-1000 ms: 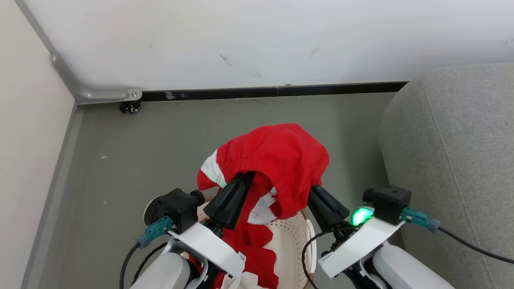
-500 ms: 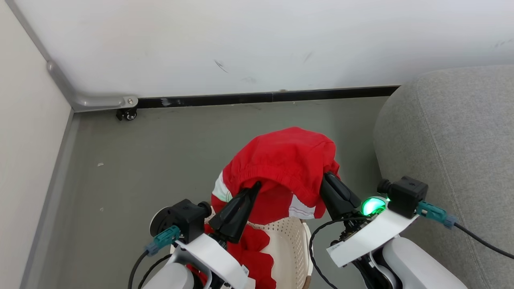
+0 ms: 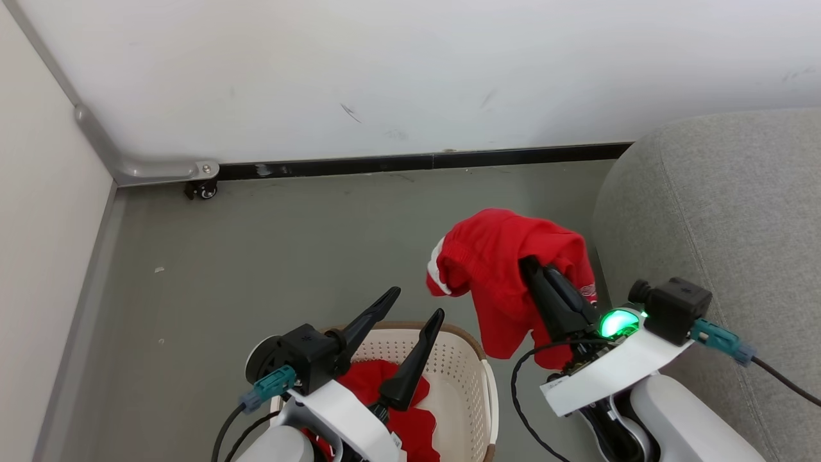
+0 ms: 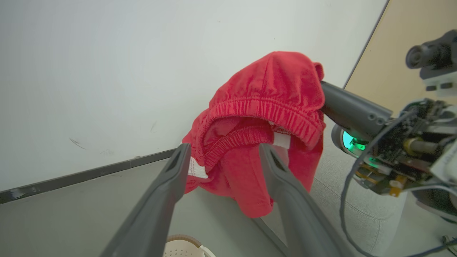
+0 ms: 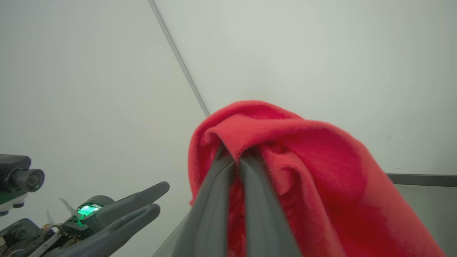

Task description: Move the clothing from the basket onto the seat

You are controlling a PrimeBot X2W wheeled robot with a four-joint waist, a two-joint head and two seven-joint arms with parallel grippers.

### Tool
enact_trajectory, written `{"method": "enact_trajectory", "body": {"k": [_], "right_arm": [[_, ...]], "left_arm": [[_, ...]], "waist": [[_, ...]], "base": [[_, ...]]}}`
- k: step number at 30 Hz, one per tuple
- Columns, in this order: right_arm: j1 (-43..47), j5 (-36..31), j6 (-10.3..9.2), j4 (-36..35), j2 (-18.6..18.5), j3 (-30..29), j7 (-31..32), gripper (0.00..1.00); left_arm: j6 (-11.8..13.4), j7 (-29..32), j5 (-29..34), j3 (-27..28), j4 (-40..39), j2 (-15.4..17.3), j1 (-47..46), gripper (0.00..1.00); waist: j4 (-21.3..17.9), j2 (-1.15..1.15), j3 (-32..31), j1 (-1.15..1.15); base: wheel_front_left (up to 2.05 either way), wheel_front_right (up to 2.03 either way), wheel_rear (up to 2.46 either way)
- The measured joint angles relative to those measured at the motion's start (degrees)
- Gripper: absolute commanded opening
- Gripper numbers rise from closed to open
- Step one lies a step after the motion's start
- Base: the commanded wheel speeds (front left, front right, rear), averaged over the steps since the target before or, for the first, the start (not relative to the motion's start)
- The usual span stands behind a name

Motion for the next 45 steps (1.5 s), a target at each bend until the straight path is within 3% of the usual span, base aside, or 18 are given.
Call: {"method": "enact_trajectory", "body": {"k": [15, 45], "right_arm": [[2.22, -2.16, 0.0, -0.64, -1.88, -5.59, 0.01, 0.0], [5.58, -5.52, 0.0, -3.43, -2.18, -15.75, 0.0, 0.0]], "left_arm": [[0.0, -0.01, 0.1, -0.69, -0.55, 1.7, -0.01, 1.0], [-0.04, -0.25, 0.44, -5.11, -2.8, 3.66, -0.12, 1.0]], "waist": [[-1.27, 0.0, 0.04, 0.0], [-7.14, 0.0, 0.02, 0.0]], "base": [[0.0, 0.0, 0.0], [0.0, 0.0, 0.0]]}}
